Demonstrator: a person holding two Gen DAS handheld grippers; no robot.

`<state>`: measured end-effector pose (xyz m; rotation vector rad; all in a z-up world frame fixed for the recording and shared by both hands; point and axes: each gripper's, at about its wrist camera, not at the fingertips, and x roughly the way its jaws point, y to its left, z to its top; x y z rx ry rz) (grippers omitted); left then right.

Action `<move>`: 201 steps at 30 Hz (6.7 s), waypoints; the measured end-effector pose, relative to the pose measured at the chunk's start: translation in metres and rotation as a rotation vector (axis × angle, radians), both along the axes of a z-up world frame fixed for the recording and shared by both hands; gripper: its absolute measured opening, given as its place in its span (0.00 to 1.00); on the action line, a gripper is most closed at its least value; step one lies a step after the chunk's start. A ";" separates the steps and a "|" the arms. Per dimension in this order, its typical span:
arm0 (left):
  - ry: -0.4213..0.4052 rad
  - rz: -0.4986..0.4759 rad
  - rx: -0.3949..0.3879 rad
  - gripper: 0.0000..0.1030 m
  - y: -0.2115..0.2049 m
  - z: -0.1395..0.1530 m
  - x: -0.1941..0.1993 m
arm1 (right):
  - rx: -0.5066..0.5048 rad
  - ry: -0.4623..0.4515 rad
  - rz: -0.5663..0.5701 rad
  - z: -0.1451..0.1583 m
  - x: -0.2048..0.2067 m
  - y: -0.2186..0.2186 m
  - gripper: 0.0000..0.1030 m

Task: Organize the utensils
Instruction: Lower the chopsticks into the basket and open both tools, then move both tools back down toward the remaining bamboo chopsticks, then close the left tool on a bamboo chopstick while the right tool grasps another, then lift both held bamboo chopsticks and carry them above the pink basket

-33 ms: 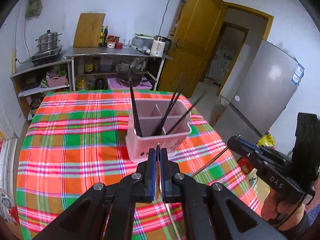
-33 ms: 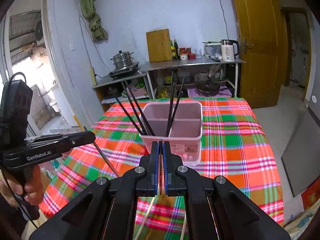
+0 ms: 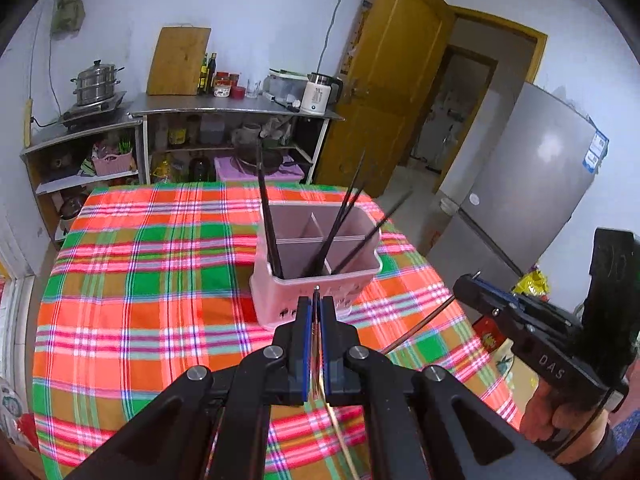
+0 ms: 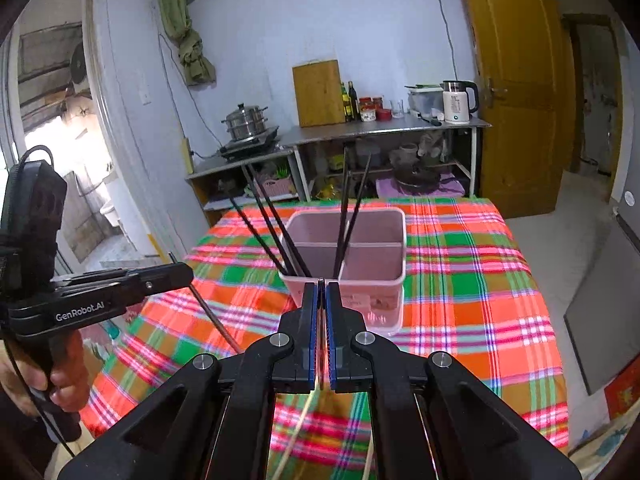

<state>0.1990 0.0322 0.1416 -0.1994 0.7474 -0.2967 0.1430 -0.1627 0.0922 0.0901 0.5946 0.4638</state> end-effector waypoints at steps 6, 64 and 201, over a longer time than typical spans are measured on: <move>-0.051 0.013 -0.011 0.03 -0.002 0.028 0.021 | 0.055 -0.045 -0.009 0.021 0.018 -0.001 0.03; -0.058 0.038 0.041 0.05 0.003 -0.001 0.105 | 0.033 -0.036 -0.007 -0.002 0.098 0.031 0.04; 0.226 -0.101 0.187 0.05 -0.051 -0.155 0.010 | -0.160 0.349 0.013 -0.148 0.031 -0.007 0.05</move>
